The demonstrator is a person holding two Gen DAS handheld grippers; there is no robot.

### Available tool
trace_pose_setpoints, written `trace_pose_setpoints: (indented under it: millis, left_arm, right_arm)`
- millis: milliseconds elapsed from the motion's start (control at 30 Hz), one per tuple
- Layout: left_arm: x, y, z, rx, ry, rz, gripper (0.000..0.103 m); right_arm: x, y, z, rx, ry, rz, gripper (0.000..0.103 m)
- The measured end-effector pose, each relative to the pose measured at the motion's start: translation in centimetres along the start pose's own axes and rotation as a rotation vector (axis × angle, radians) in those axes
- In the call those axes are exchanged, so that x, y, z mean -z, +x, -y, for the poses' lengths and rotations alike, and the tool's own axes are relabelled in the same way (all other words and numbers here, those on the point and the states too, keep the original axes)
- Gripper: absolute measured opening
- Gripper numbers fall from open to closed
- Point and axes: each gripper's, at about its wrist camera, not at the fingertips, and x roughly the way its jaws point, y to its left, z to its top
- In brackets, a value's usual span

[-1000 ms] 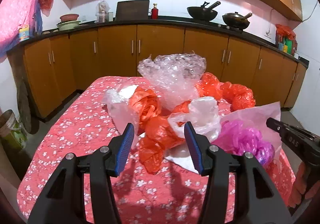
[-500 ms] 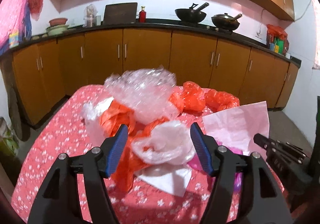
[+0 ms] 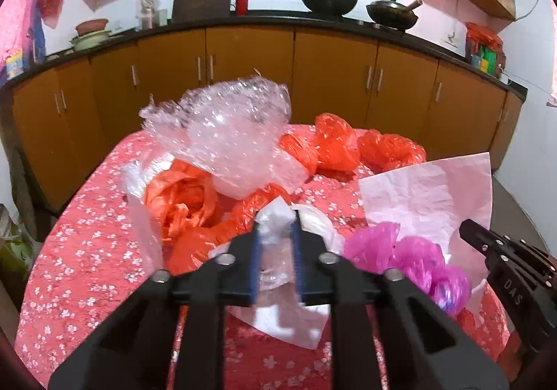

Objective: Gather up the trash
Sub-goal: 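Grasp the white tissue with the right gripper while the left gripper grasps a white bag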

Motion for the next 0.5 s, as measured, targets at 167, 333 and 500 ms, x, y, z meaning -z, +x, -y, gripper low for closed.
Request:
trace_pose_setpoints:
  millis: [167, 333, 500]
  left_arm:
    - [0.0, -1.1, -0.4, 0.030, 0.000, 0.015, 0.005]
    - [0.1, -2.8, -1.1, 0.041, -0.002, 0.037, 0.005]
    - [-0.4, -4.9, -2.0, 0.040, -0.012, 0.070, 0.005]
  right_arm:
    - [-0.1, -0.4, 0.0, -0.005, 0.000, 0.008, 0.002]
    - [-0.3, -1.3, 0.2, -0.034, 0.018, 0.019, 0.002]
    - [-0.7, -2.7, 0.1, -0.049, 0.023, 0.044, 0.002]
